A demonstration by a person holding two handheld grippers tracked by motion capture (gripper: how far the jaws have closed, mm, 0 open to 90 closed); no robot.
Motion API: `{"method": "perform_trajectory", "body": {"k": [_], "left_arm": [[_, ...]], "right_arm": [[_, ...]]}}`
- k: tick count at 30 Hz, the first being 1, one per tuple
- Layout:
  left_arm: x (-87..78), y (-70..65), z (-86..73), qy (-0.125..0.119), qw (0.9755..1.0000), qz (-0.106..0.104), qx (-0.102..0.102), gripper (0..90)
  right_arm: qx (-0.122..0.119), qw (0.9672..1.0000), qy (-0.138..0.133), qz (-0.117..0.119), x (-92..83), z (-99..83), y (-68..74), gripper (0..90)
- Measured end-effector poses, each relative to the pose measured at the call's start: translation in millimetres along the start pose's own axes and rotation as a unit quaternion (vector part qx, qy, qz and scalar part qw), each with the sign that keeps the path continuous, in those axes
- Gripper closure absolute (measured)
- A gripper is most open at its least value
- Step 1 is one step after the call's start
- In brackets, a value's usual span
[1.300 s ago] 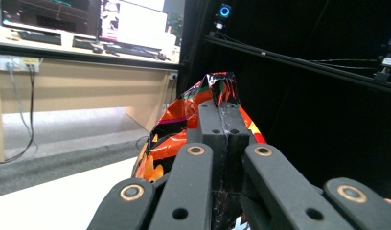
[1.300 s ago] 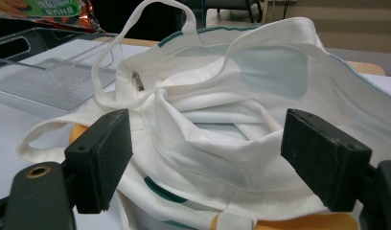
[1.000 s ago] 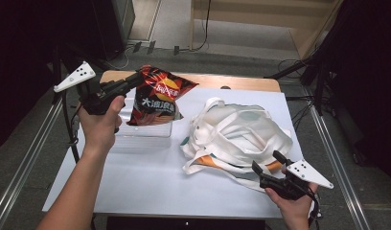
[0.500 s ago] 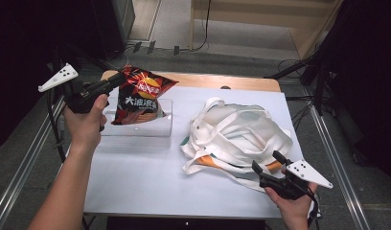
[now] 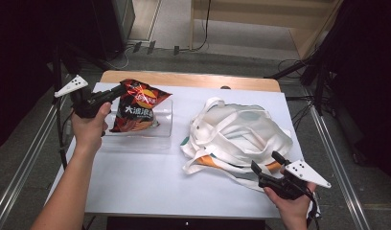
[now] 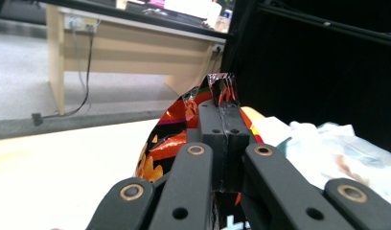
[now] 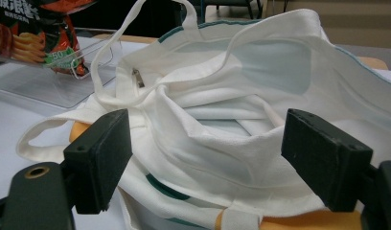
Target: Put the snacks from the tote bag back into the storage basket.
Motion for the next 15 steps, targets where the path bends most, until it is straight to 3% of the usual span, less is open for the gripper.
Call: {"method": "perform_trajectory", "body": {"k": [4,9,11,12,14,15], "left_arm": [[0.1,3.3,-2.6,0.012,0.9999,0.013,0.0,90.0],[3.1,5.6,-6.6,0.026,0.9985,0.047,0.001,90.0],[4.8,5.8,-8.4,0.034,0.9964,0.078,0.007,90.0],[6.5,3.0,-8.8,0.041,0.9935,0.102,0.03,90.0],[7.3,1.7,-8.3,0.041,0.9921,0.113,0.035,90.0],[8.4,0.5,-6.8,0.043,0.9895,0.132,0.039,90.0]], "right_arm": [[0.002,1.0,0.0,-0.003,0.6,-0.3,-0.7,18.7],[0.003,1.0,0.001,-0.003,0.9,-0.6,-0.3,19.0],[0.005,1.0,0.002,-0.004,1.2,-0.9,0.1,19.1],[0.004,1.0,0.003,-0.004,1.4,-1.1,0.3,19.1],[0.003,1.0,0.003,-0.005,1.7,-1.2,0.3,19.2],[0.004,1.0,0.005,-0.004,2.2,-1.5,0.7,19.2]]}}
Point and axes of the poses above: each handheld gripper's, and its own axes: x roughly forward along the jaws, z roughly out of its top, y roughly to its left, the point moved 1 cm from there along x, roughly forward along the jaws, and after that the axes turned 2 degrees about y, right-handed, at the moved point
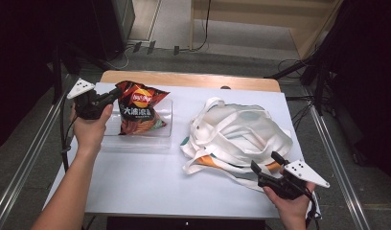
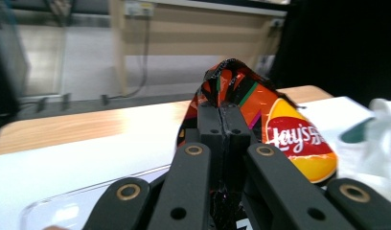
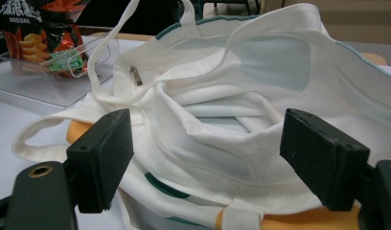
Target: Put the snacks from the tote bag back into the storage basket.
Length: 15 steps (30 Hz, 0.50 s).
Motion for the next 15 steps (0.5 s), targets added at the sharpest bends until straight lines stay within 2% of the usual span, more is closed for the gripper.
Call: {"method": "perform_trajectory", "body": {"k": [1,5,12,15], "left_arm": [[0.0,0.0,0.0,0.0,1.0,0.0,0.0,89.5],[0.4,1.9,3.0,0.007,0.9996,0.026,-0.004,89.0],[-0.8,3.2,1.5,0.006,0.9995,0.031,-0.007,85.6],[-1.6,4.8,-0.6,0.004,0.9993,0.032,-0.018,75.6]], "right_arm": [[-0.001,1.0,0.0,-0.001,0.4,-0.2,0.1,19.2],[-0.002,1.0,0.001,0.0,0.6,-0.4,1.0,19.3],[0.0,1.0,0.0,-0.001,0.2,-0.4,-0.4,19.3],[-0.001,1.0,-0.002,0.0,-1.0,0.3,-0.8,19.3]]}}
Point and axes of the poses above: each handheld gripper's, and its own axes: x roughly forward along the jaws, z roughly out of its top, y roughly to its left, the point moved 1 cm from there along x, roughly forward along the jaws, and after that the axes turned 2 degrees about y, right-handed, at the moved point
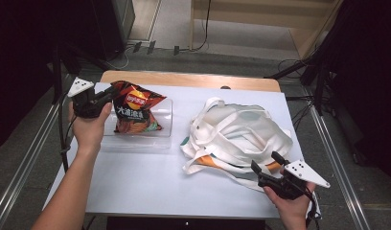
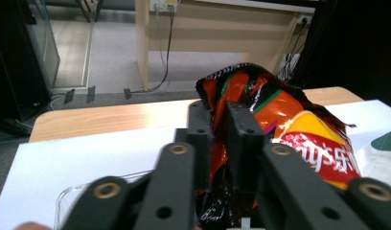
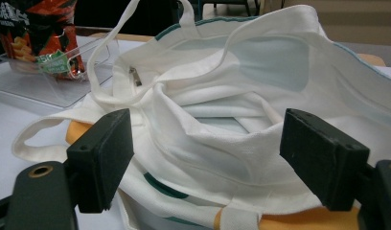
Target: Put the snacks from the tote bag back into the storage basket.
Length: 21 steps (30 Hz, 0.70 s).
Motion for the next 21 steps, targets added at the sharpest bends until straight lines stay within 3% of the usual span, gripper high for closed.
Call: {"method": "perform_trajectory", "body": {"k": [1,3,4,6,7,8,11,14,17,21], "left_arm": [[-0.3,0.3,-0.8,-0.001,1.0,0.002,-0.001,75.6],[-1.1,0.3,-1.9,-0.003,1.0,0.008,-0.004,63.4],[-1.6,0.0,-2.5,-0.003,0.9999,0.012,-0.006,63.4],[-2.9,-0.2,-3.5,-0.005,0.9998,0.017,-0.011,50.4],[-4.2,-0.6,-3.8,-0.005,0.9997,0.021,-0.013,50.4],[-7.7,-1.8,-4.5,-0.009,0.9997,0.014,-0.016,42.0],[-11.8,-4.4,-5.0,-0.005,0.9997,0.02,-0.014,24.1],[-19.7,-7.0,-7.9,-0.006,0.9997,0.018,-0.014,12.5],[-29.3,-9.2,-14.0,-0.001,0.9998,0.004,-0.019,7.6],[-36.6,-9.7,-22.7,0.016,0.9996,0.002,-0.022,2.0]], "right_arm": [[-0.001,1.0,-0.001,0.0,-0.3,0.2,-0.1,19.3],[-0.002,1.0,-0.003,-0.001,-0.8,0.5,-0.5,19.3],[-0.002,1.0,-0.003,-0.001,-0.8,0.5,-0.5,19.3],[-0.002,1.0,-0.003,-0.002,-1.0,0.6,-0.8,19.2],[-0.001,1.0,-0.004,-0.001,-1.2,0.7,-0.8,19.2],[-0.001,1.0,-0.004,-0.001,-1.9,1.0,-0.8,19.1],[-0.001,1.0,-0.006,-0.001,-2.9,1.5,-1.5,19.0],[-0.001,1.0,-0.007,-0.001,-3.5,1.7,-2.6,18.9],[-0.003,1.0,-0.009,-0.002,-3.9,2.0,-3.3,18.8],[-0.002,1.0,-0.01,-0.001,-4.5,2.5,-2.7,18.8]]}}
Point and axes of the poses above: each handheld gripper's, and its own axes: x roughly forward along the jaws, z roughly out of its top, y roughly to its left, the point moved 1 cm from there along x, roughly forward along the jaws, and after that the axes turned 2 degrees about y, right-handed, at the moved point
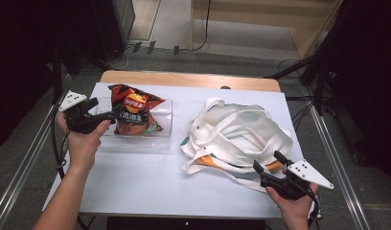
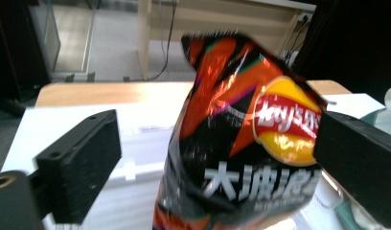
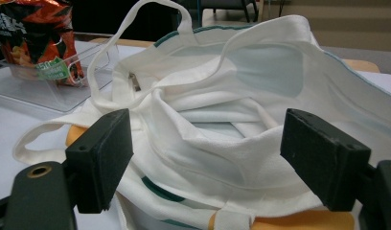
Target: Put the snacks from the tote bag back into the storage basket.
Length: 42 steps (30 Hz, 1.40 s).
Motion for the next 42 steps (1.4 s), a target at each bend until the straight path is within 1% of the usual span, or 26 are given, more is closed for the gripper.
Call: {"method": "perform_trajectory", "body": {"k": [3,5,6,7,8,9,11,13,15,17,18,19,20,21,22,23,24,25,29,30,31,32,33,36,38,42], "left_arm": [[-4.0,0.1,-4.8,0.002,1.0,0.0,0.001,0.9],[-8.9,-0.4,-10.0,0.002,1.0,-0.007,-0.002,0.9],[-13.4,-2.2,-17.7,0.006,0.9998,-0.018,-0.004,0.9],[-13.4,-2.2,-17.7,0.006,0.9998,-0.018,-0.004,0.0],[-17.2,-4.1,-25.2,0.009,0.9996,-0.025,0.001,0.0],[-17.2,-4.1,-25.2,0.009,0.9996,-0.025,0.001,0.0],[-23.4,-5.8,-33.3,0.009,0.9995,-0.03,0.003,0.0],[-25.6,-6.3,-35.3,0.008,0.9994,-0.034,0.004,0.0],[-29.4,-7.8,-37.8,0.005,0.9993,-0.037,0.005,0.0],[-34.5,-10.3,-41.1,-0.001,0.9988,-0.048,0.003,0.0],[-38.7,-13.5,-44.6,-0.003,0.9986,-0.052,0.009,0.0],[-38.7,-13.5,-44.6,-0.003,0.9986,-0.052,0.009,0.0],[-42.2,-16.7,-49.0,-0.006,0.9982,-0.059,0.007,0.0],[-42.2,-16.7,-49.0,-0.006,0.9982,-0.059,0.007,0.0],[-45.2,-20.2,-53.9,-0.008,0.9976,-0.068,0.012,0.0],[-45.2,-20.2,-53.9,-0.008,0.9976,-0.068,0.012,0.0],[-47.5,-22.7,-58.9,-0.008,0.997,-0.076,0.015,0.0],[-47.5,-22.7,-58.9,-0.008,0.997,-0.076,0.015,0.0],[-52.2,-25.1,-68.2,-0.006,0.9965,-0.082,0.015,0.0],[-54.9,-25.2,-71.7,-0.008,0.9969,-0.076,0.017,0.0],[-54.9,-25.2,-71.7,-0.008,0.9969,-0.076,0.017,0.0],[-58.9,-24.1,-75.8,-0.014,0.9967,-0.078,0.019,0.0],[-58.9,-24.1,-75.8,-0.014,0.9967,-0.078,0.019,0.0],[-67.4,-21.3,-82.3,-0.03,0.9952,-0.09,0.021,0.0],[-69.1,-21.0,-83.2,-0.034,0.995,-0.092,0.018,0.0],[-73.9,-19.5,-86.0,-0.039,0.995,-0.088,0.026,0.0]], "right_arm": [[0.0,1.0,-0.001,0.001,-0.1,0.2,0.0,18.7],[0.001,1.0,-0.003,0.002,-0.6,0.4,-0.2,18.5],[0.001,1.0,-0.004,0.003,-0.9,0.7,-0.4,18.2],[0.001,1.0,-0.004,0.003,-0.9,0.7,-0.4,18.2],[0.001,1.0,-0.003,0.003,-1.3,0.8,-0.3,18.0],[0.001,1.0,-0.003,0.003,-1.3,0.8,-0.3,18.0],[0.001,1.0,-0.003,0.005,-1.3,0.8,-0.4,17.5],[0.001,1.0,-0.003,0.005,-1.0,0.8,-0.4,17.3],[0.0,1.0,-0.004,0.005,-0.8,0.7,-0.5,16.7],[0.0,1.0,-0.003,0.007,-1.0,0.7,0.0,16.2],[0.0,1.0,-0.003,0.008,-1.0,0.8,0.2,16.2],[0.0,1.0,-0.003,0.008,-1.0,0.8,0.2,16.2],[0.0,1.0,-0.003,0.007,-0.8,0.5,0.0,16.0],[0.0,1.0,-0.003,0.007,-0.8,0.5,0.0,16.0],[-0.001,1.0,-0.003,0.007,-0.6,0.4,-0.3,16.0],[-0.001,1.0,-0.003,0.007,-0.6,0.4,-0.3,16.0],[-0.001,1.0,-0.003,0.007,-0.7,0.3,-0.5,15.8],[-0.001,1.0,-0.003,0.007,-0.7,0.3,-0.5,15.8],[0.0,0.9999,-0.006,0.01,-1.5,0.2,-1.4,14.9],[-0.002,0.9999,-0.007,0.01,-1.8,-0.1,-2.8,14.8],[-0.002,0.9999,-0.007,0.01,-1.8,-0.1,-2.8,14.8],[-0.003,0.9999,-0.007,0.01,-2.2,-0.3,-3.9,14.8],[-0.003,0.9999,-0.007,0.01,-2.2,-0.3,-3.9,14.8],[-0.002,0.9999,-0.009,0.014,-3.4,-0.3,-4.8,14.8],[-0.005,0.9998,-0.01,0.015,-3.8,-0.2,-5.3,14.8],[-0.009,0.9997,-0.014,0.019,-5.0,-0.2,-6.0,14.8]]}}
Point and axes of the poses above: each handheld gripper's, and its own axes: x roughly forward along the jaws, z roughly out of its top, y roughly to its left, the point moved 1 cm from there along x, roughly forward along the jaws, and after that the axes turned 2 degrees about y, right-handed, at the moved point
